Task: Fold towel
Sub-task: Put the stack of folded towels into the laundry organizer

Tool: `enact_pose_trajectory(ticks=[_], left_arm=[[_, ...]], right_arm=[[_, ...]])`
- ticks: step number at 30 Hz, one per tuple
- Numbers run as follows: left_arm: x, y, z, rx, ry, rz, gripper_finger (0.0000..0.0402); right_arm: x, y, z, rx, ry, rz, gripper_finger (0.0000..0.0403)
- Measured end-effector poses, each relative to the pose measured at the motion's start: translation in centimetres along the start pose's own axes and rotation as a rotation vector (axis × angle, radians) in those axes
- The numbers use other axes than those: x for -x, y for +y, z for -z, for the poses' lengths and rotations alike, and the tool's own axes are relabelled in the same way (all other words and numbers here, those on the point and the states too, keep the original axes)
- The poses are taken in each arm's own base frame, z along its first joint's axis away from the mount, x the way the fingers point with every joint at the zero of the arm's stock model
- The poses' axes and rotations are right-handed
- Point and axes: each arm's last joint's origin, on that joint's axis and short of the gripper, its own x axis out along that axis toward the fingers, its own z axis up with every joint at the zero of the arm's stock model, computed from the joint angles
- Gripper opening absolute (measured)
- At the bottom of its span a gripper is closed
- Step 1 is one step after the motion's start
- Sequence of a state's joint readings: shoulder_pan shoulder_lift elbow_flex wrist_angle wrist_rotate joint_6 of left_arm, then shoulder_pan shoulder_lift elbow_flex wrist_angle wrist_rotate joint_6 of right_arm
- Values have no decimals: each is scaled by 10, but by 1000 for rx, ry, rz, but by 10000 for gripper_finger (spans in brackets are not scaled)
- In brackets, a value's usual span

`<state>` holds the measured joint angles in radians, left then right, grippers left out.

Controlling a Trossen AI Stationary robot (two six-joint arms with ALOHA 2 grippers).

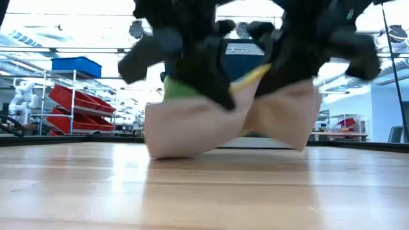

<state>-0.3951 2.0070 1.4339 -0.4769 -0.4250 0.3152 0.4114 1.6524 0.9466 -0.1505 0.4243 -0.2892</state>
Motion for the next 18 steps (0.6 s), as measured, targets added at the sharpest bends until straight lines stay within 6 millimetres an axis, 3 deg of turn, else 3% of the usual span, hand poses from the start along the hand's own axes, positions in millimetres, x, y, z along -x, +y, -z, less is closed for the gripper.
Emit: enact_pose_trajectory(ticks=[7, 18], left_arm=[[34, 19, -19, -153, -84, -76, 12], [113, 84, -22, -289, -97, -311, 12]], right_arm=[[49, -25, -9, 50, -151, -82, 13], [126, -77, -8, 71, -354, 128, 15]])
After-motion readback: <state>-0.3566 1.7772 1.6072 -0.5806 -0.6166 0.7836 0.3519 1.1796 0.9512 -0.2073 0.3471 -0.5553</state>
